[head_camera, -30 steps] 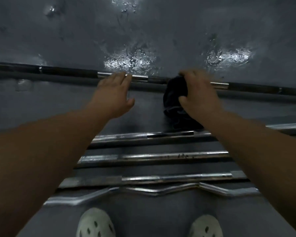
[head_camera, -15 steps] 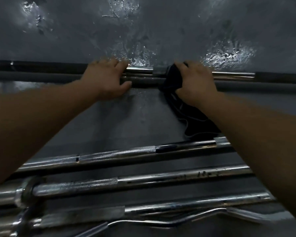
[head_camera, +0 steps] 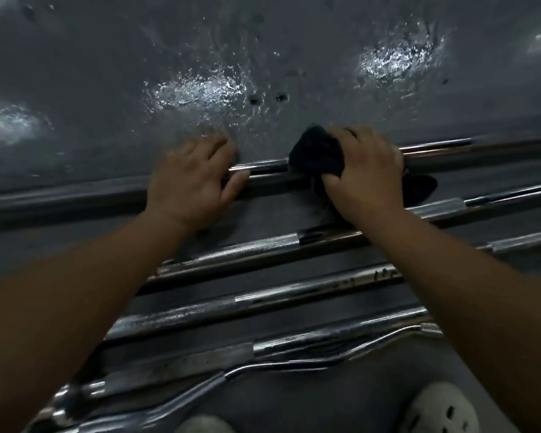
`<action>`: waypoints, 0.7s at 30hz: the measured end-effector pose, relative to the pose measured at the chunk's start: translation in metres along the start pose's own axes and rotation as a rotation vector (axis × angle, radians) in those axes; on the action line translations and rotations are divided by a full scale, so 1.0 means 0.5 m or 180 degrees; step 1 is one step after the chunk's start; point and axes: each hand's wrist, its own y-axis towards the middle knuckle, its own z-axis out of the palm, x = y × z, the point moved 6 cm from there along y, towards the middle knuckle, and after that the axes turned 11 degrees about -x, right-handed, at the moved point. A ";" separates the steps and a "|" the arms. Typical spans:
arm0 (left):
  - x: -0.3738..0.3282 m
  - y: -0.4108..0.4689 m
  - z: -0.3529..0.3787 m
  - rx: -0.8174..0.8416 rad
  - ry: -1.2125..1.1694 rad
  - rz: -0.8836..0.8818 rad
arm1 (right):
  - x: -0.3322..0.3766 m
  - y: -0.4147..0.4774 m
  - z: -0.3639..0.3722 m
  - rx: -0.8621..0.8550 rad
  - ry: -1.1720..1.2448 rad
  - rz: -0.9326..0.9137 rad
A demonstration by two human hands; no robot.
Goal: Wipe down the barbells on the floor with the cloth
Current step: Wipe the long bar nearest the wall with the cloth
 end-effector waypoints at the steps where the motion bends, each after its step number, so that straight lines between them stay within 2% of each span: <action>1: 0.001 -0.001 -0.004 0.0021 -0.0063 -0.0077 | -0.003 0.000 -0.009 0.0035 -0.0029 -0.0025; 9: -0.046 -0.105 -0.011 0.0307 -0.0051 -0.0265 | -0.014 -0.107 -0.049 0.0502 0.0320 0.0108; 12: -0.083 -0.177 -0.018 0.0290 -0.0088 -0.0153 | -0.034 -0.140 -0.080 0.0628 0.0453 0.0430; 14: -0.089 -0.196 -0.021 0.0277 -0.0098 -0.0124 | -0.046 -0.121 -0.133 0.0263 0.0675 0.0883; 17: -0.084 -0.192 -0.020 0.0319 0.0004 -0.0130 | -0.054 -0.069 -0.227 -0.0611 0.1251 0.1343; 19: -0.082 -0.183 -0.019 0.0275 0.0064 -0.0141 | -0.061 -0.051 -0.233 -0.0846 0.1321 0.1516; 21: -0.081 -0.181 -0.018 0.0220 0.0114 -0.0132 | -0.050 -0.059 -0.168 -0.0704 0.1217 0.1674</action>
